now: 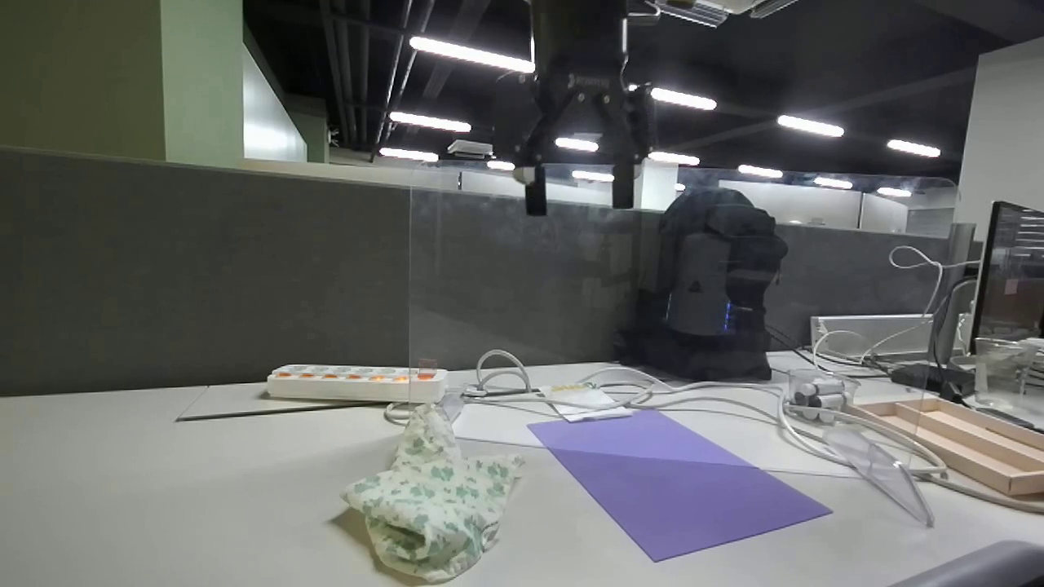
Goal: Hang the cloth on the pane of glass
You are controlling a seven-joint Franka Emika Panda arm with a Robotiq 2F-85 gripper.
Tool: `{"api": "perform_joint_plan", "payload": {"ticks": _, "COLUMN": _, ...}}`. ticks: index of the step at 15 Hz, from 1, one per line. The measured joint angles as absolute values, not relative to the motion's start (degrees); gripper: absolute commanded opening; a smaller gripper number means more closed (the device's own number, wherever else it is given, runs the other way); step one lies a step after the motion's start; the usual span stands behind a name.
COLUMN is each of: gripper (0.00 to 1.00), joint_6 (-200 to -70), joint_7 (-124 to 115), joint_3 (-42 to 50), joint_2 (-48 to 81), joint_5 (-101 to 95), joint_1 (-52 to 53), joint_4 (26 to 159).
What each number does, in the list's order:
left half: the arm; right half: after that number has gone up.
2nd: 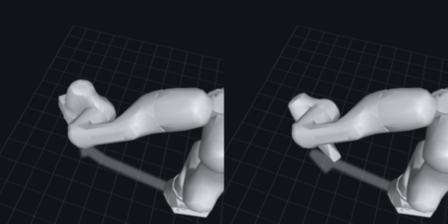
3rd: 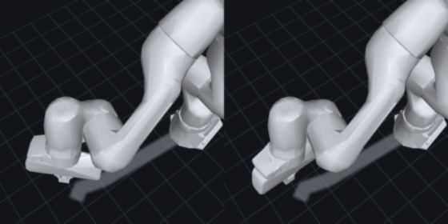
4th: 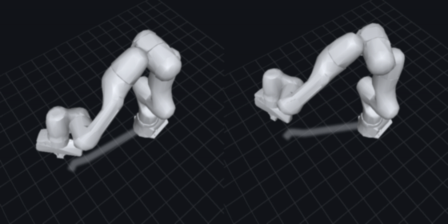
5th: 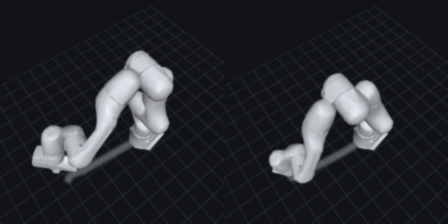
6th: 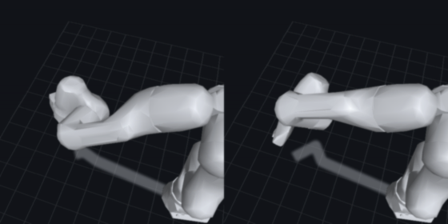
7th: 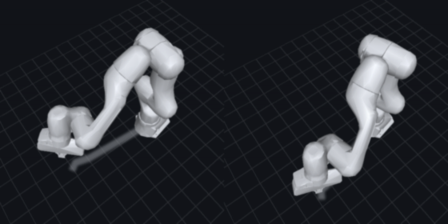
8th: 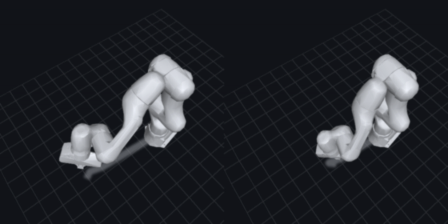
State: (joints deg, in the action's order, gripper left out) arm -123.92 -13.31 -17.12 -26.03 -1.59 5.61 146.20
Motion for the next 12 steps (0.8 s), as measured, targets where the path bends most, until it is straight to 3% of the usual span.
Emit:
{"api": "perform_joint_plan", "payload": {"ticks": 4, "gripper": 1.0, "joint_6": -135.02, "joint_7": -18.15, "joint_3": -18.45, "joint_2": -18.88, "joint_5": -3.13, "joint_1": 5.53, "joint_4": 148.08}}
{"api": "perform_joint_plan", "payload": {"ticks": 12, "gripper": 1.0, "joint_6": -136.44, "joint_7": -17.99, "joint_3": -16.83, "joint_2": -12.09, "joint_5": -0.84, "joint_1": 6.26, "joint_4": 146.95}}
